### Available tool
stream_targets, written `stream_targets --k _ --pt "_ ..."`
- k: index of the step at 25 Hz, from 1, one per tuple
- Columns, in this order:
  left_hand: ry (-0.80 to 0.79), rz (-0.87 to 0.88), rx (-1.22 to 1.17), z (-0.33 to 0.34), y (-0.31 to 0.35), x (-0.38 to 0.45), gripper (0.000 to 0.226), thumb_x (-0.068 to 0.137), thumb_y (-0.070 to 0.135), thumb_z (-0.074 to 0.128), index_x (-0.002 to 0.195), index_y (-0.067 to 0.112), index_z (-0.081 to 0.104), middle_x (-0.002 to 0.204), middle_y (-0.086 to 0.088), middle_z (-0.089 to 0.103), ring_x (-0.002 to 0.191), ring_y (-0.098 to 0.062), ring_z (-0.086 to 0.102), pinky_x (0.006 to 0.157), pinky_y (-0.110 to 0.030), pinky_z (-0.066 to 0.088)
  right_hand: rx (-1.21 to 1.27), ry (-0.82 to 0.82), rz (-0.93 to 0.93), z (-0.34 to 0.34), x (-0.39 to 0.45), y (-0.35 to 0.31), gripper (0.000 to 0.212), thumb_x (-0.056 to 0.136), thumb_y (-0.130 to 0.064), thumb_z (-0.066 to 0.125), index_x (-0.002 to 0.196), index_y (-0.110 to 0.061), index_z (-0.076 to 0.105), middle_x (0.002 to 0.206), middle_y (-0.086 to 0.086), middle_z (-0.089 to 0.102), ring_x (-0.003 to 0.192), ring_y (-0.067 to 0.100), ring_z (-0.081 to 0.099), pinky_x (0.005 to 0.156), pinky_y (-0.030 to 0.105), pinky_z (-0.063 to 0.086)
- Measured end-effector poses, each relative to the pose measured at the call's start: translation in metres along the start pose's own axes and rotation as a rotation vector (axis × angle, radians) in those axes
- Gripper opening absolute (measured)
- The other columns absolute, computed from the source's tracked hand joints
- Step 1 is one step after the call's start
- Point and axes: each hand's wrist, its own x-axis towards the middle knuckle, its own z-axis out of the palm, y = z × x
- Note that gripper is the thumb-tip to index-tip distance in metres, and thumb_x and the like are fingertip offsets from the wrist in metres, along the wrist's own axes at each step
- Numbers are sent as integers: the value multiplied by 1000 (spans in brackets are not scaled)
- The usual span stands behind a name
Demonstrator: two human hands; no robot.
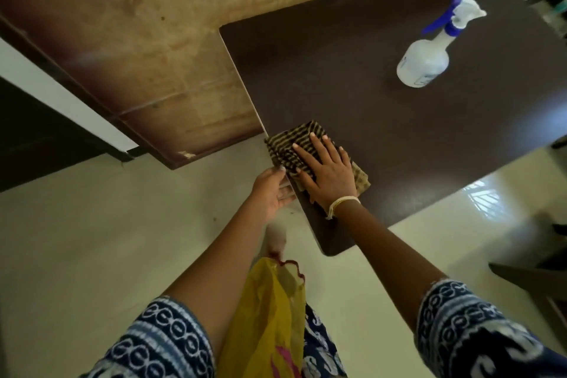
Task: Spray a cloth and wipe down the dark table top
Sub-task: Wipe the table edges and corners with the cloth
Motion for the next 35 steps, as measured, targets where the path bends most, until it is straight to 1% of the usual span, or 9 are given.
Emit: stream_targets --k 7,10,13,16,19,23,26,28,35 --pt "-52 -85 117 8 -72 -57 35 101 7 45 136 10 47 135 -13 54 122 -37 54 97 -44 46 43 -18 161 15 -93 -4 57 98 -62 22 152 -46 10 164 -2 9 151 26 3 121 47 1" --pt "-33 -82 198 15 -87 -71 32 101 7 45 133 11 48 133 -14 57 121 -37 55 94 -42 47 70 51 229 22 -114 -13 53 100 -55 31 150 -43 25 160 1 26 147 31 21 118 50 17" --pt "16 -85 236 19 -98 -79 30 102 15 44 130 7 51 127 -16 60 111 -36 60 89 -43 51 62 182 211 28 -140 -20 42 95 -41 52 136 -31 53 131 6 57 111 34 51 89 46 47" --pt "76 -143 33 24 -118 -88 31 103 27 35 119 6 51 118 -20 61 100 -36 61 84 -49 51 93 329 149 30 -158 -15 29 88 -26 66 115 -18 65 105 7 62 85 31 52 68 40 51" --pt "201 -201 -129 31 -154 -92 31 103 30 31 112 5 46 106 -23 62 97 -34 63 90 -47 50 461 265 113 25 -171 3 25 93 -18 55 116 -12 64 107 8 60 90 27 51 77 32 43" --pt "97 -150 -9 82 -211 -98 22 96 26 45 95 12 62 84 -10 67 74 -21 63 70 -32 51 1224 -79 326 -8 -194 54 21 100 -12 45 110 -8 63 89 -2 63 77 6 59 71 13 48" --pt "47 -107 25 132 -235 -98 21 89 27 48 91 10 62 69 -5 65 64 -19 62 63 -27 49 1726 -380 514 -26 -212 114 30 103 -13 37 87 -2 60 70 6 67 71 19 63 78 30 52" --pt "23 -70 78 164 -243 -99 28 77 31 56 98 13 62 84 -5 65 77 -21 60 74 -31 44 1923 -532 679 -37 -223 160 38 101 -21 33 89 -1 63 77 12 72 77 27 68 78 35 55" --pt "-72 -37 184 304 -242 -95 54 92 52 55 126 11 62 115 -10 71 103 -25 68 96 -40 51 2269 -385 793 -69 -251 275 67 88 -57 49 126 -3 62 127 21 63 118 35 60 103 47 46"
